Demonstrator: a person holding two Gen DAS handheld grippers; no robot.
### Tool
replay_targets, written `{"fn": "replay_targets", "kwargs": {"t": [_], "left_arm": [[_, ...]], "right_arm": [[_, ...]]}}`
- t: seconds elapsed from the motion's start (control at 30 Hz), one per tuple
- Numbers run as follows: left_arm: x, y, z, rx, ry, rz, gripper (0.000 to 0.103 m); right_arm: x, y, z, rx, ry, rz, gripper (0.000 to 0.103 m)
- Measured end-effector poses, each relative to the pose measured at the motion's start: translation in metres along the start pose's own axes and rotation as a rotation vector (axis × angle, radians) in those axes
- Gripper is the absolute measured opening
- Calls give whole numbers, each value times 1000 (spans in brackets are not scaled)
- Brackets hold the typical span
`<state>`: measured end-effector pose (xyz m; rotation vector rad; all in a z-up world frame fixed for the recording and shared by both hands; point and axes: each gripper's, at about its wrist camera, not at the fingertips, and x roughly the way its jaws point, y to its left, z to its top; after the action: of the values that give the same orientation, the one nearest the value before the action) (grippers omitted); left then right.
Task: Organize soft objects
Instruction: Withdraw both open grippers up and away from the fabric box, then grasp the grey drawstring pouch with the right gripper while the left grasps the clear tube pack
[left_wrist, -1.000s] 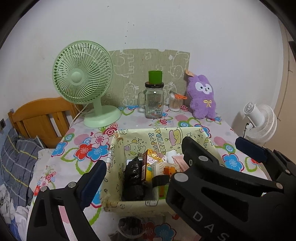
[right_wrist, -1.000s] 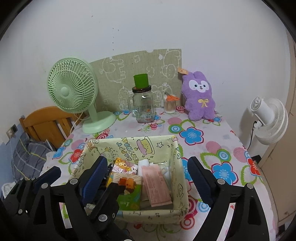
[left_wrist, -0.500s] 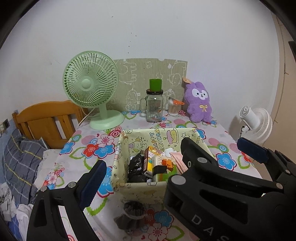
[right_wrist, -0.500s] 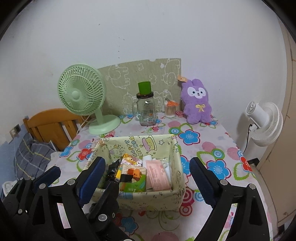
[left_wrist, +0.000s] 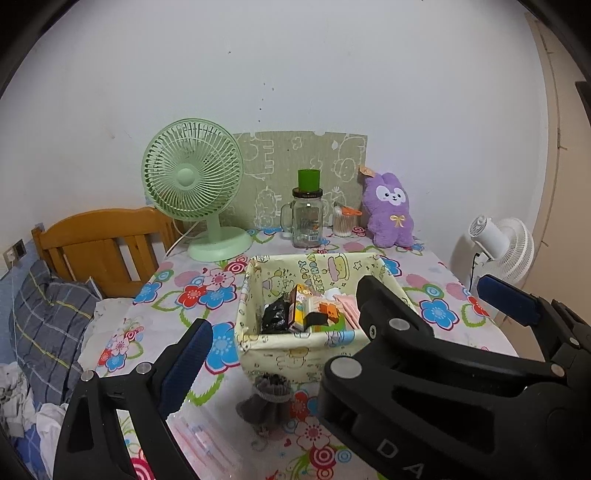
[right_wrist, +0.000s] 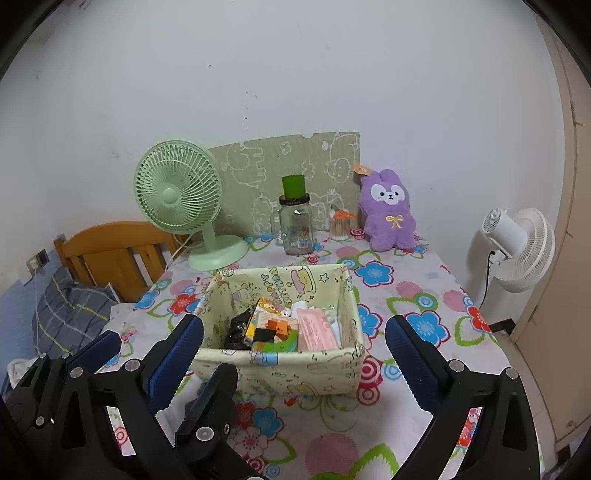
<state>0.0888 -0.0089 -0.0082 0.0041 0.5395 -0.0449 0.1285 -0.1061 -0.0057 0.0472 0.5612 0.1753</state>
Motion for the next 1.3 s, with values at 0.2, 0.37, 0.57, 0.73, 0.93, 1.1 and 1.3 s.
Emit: {"fn": "replay_targets", "kwargs": {"t": [0.2,0.37,0.57,0.73,0.93,1.1,1.3], "left_arm": [[-13,3,-9,-3,-9,1,96],[-20,6,-20,-11,-15,6,96],[-21,9,-34,-1,-11,15,96],[-16,16,-46,-21,11,23,96],[-5,27,-62,-45,56,36,96],[6,34,-74,-47,86,57,96],[19,45,-82,-67,121,79,96]], "right_arm": [[-13,5,-9,-12,-3,16,101],[-21,9,-19,-22,-6,28,101],[-25,13,-35,-23,-15,18,101],[-20,17,-48,-20,-12,22,101],[-8,24,-63,-28,11,33,101],[10,29,-75,-27,62,51,101],[30,38,-85,-28,111,71,101]]}}
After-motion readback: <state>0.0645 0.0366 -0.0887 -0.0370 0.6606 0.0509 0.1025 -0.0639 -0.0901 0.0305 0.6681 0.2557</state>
